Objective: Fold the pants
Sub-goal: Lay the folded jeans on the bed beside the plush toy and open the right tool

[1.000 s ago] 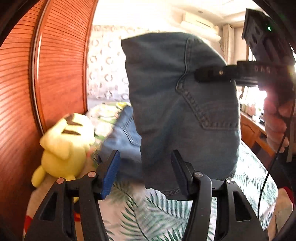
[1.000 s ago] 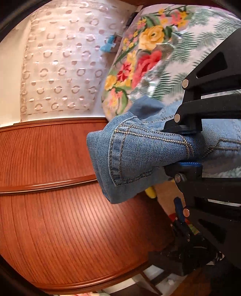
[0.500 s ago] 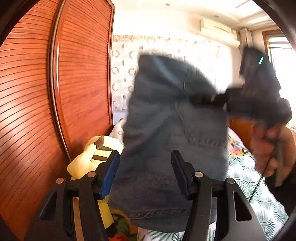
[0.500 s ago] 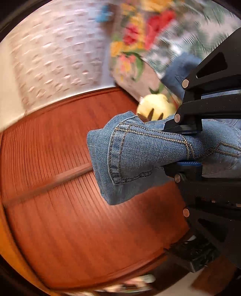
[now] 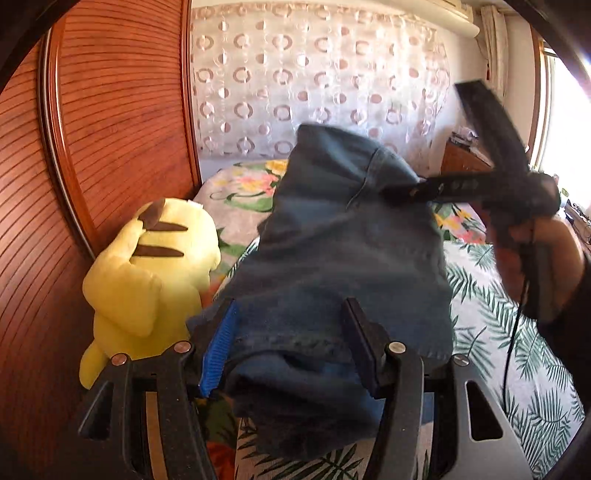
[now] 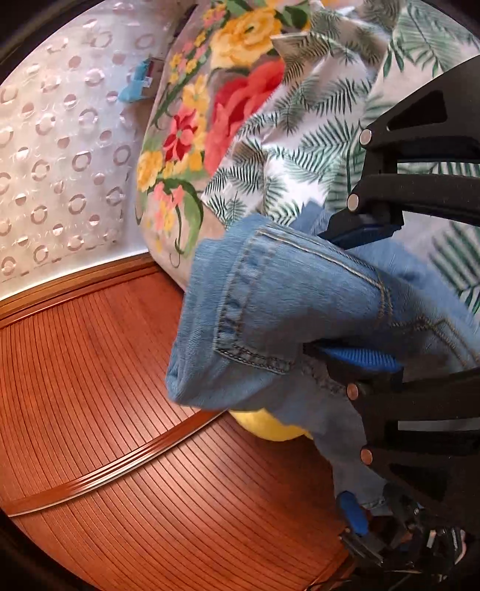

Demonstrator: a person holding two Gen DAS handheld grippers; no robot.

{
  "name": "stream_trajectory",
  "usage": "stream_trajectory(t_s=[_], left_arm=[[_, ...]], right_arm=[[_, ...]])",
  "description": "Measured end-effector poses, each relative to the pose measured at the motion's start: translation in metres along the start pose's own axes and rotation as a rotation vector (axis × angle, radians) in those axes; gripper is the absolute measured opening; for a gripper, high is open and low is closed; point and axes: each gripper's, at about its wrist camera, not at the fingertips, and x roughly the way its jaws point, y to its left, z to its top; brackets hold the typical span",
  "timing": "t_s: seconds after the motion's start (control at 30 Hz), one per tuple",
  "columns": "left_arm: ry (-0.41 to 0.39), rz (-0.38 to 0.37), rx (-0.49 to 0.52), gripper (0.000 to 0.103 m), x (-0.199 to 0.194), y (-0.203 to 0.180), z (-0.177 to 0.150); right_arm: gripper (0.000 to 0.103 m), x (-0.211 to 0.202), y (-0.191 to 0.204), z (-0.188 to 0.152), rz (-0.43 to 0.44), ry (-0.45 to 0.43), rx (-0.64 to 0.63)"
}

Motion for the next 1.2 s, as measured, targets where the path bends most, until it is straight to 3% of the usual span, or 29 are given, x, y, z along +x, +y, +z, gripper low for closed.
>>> stream_trajectory(t_s=[0.13,0.33,0.47,0.7,0.9,1.07,1.13,1.2], left_arm=[[0.027,0.004,-0.004,0.059,0.008,-0.004,-0.011],[0.003,0.005,0.001,0.059,-0.005,-0.012,-0.013],[-0.036,0.008,0.031,0.059,-0.025,-0.022,-0.011],[-0.113,-0.024,0.063,0.059,-0.068,-0.056,-0.009],[-0.14,-0.072,0.099,0.061,-0.091,-0.093,-0.015],[-0.153,-0.138,0.114,0.069,-0.11,-0.119,-0.022],[-0.162,-0.161,0.115,0.081,-0.116,-0.127,-0.024],[-0.173,-0.187,0.117,0.083,-0.124,-0.134,-0.026]], right_arm=[[0.055,-0.02,0.005,0.006,-0.153,-0.069,-0.05],[0.055,-0.012,0.018,-0.007,-0.23,-0.066,-0.085],[0.055,-0.04,0.043,-0.008,-0.242,-0.122,-0.086],[0.055,-0.142,0.059,-0.081,-0.225,-0.221,-0.074],[0.055,-0.198,0.062,-0.14,-0.284,-0.267,-0.062],[0.057,-0.249,0.072,-0.185,-0.343,-0.307,-0.026],[0.057,-0.268,0.075,-0.202,-0.364,-0.322,-0.012],[0.058,-0.283,0.079,-0.216,-0.394,-0.339,0.005]])
